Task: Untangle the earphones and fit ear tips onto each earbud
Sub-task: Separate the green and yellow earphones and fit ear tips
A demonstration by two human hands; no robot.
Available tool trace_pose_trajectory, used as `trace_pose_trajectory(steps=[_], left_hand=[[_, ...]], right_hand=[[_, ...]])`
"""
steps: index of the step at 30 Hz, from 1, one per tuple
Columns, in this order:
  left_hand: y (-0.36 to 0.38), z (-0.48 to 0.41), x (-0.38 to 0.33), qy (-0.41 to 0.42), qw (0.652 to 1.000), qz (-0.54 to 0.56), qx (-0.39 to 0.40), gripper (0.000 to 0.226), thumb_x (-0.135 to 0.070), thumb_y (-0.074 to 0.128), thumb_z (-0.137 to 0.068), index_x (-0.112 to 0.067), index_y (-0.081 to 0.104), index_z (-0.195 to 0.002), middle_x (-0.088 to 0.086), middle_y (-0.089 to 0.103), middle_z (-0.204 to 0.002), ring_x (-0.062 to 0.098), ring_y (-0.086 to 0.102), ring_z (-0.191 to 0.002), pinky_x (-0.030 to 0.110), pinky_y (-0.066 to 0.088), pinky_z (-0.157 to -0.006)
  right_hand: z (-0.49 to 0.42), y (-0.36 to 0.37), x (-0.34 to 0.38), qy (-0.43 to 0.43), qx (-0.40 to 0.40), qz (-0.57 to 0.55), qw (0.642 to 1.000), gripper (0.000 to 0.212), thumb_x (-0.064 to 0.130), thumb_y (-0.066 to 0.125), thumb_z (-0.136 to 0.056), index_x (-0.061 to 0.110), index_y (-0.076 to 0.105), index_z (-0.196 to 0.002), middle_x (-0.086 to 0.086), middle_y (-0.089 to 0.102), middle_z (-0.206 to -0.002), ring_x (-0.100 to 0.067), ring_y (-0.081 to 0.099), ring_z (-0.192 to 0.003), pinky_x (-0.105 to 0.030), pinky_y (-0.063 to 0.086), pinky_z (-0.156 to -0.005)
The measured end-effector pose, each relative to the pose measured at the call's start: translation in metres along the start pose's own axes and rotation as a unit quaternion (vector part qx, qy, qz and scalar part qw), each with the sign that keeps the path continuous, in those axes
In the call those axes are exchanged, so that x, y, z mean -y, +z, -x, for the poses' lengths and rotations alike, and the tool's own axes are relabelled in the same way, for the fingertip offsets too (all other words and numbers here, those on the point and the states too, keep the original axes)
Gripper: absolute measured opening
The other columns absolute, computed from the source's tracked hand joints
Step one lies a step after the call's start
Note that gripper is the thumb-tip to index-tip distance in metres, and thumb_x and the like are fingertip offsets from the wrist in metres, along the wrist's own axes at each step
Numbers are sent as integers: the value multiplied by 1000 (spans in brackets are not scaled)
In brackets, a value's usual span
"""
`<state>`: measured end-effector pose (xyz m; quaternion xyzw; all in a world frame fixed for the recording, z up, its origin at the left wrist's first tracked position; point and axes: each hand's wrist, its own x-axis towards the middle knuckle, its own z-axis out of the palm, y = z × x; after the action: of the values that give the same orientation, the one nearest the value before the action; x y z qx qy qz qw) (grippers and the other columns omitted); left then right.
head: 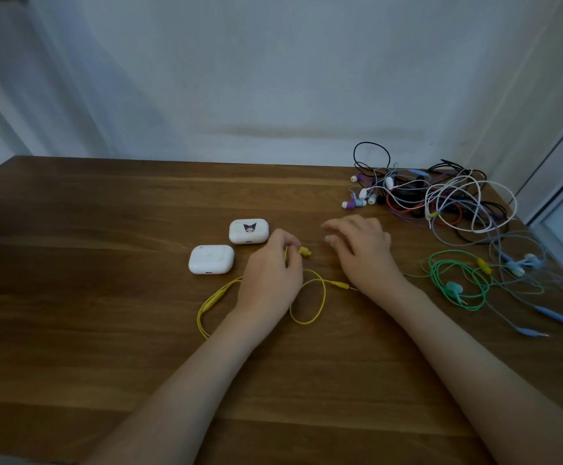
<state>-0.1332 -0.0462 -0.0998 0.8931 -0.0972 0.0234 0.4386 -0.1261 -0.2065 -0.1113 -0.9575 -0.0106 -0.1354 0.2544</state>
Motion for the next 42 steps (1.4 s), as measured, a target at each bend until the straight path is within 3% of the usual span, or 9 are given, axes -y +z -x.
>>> trace_pose_trajectory(steps=[7, 14, 20, 24, 27, 33, 36, 38, 42], left_hand=[[-4, 0, 3, -13, 993, -106, -47, 29, -15, 43, -95, -17, 71, -103, -5, 48, -116, 8, 45, -82, 25, 37, -74], [-4, -1, 0, -26, 986, -161, -35, 34, -48, 51, -93, -20, 52, -74, -6, 51, -71, 15, 51, -73, 30, 32, -57], [-4, -1, 1, -21, 987, -150, -46, 32, -31, 50, -98, -19, 43, -126, -10, 52, -78, 17, 59, -75, 33, 46, -60], [-5, -1, 2, 3, 997, -35, -65, 22, -23, 47, -99, -17, 48, -120, -7, 53, -69, 4, 51, -57, 21, 34, -49], [-6, 0, -2, 32, 986, 151, -59, 9, -21, 46, -100, -25, 53, -100, -10, 54, -73, 1, 45, -49, 17, 33, -50], [-10, 1, -11, 24, 880, 471, 60, 17, -7, 40, -100, -11, 56, -93, -8, 37, -49, 7, 32, -47, 20, 34, -48], [-11, 2, -12, 28, 865, 492, 95, 18, -7, 39, -100, -9, 56, -93, -6, 36, -51, 7, 34, -49, 20, 35, -49], [-10, 2, -10, 24, 876, 471, 101, 18, -10, 39, -101, -11, 57, -95, -5, 38, -54, 8, 36, -51, 20, 36, -51], [-8, 2, -7, 26, 896, 426, 124, 17, -14, 41, -101, -17, 59, -102, -5, 49, -63, 7, 40, -56, 22, 36, -54]], right_hand=[[2, 5, 1, -36, -2, 42, 999, 16, 17, 53, -94, 26, 64, -102, 13, 57, -105, -11, 39, -109, -22, 11, -77], [4, 1, 3, -60, -74, -30, 995, 11, 19, 55, -94, 21, 65, -94, 17, 50, -92, -5, 35, -96, -25, 16, -77], [7, -4, 6, -59, -81, -108, 989, 11, 12, 54, -94, 16, 63, -97, 21, 47, -84, -5, 40, -88, -26, 34, -81], [14, -10, 14, -45, -47, -176, 982, 13, 12, 59, -91, 21, 59, -100, 19, 51, -87, -3, 49, -89, -10, 38, -76], [16, -10, 17, -44, -19, -212, 976, 17, 11, 60, -91, 25, 57, -99, 14, 57, -91, -1, 53, -90, -11, 42, -77], [18, -11, 27, 33, 27, -427, 903, 16, 5, 48, -97, 18, 57, -95, 1, 64, -92, -4, 61, -86, -19, 49, -75], [18, -12, 27, 51, 71, -508, 857, 12, 7, 45, -98, 11, 57, -99, -10, 62, -95, -20, 61, -86, -35, 53, -74], [19, -13, 27, 41, 86, -548, 831, 10, 6, 46, -97, 8, 56, -100, -13, 60, -92, -22, 60, -81, -30, 51, -68], [20, -14, 28, 28, 71, -539, 839, 8, 2, 53, -92, 9, 57, -95, -7, 62, -82, -18, 60, -78, -28, 52, -72]])
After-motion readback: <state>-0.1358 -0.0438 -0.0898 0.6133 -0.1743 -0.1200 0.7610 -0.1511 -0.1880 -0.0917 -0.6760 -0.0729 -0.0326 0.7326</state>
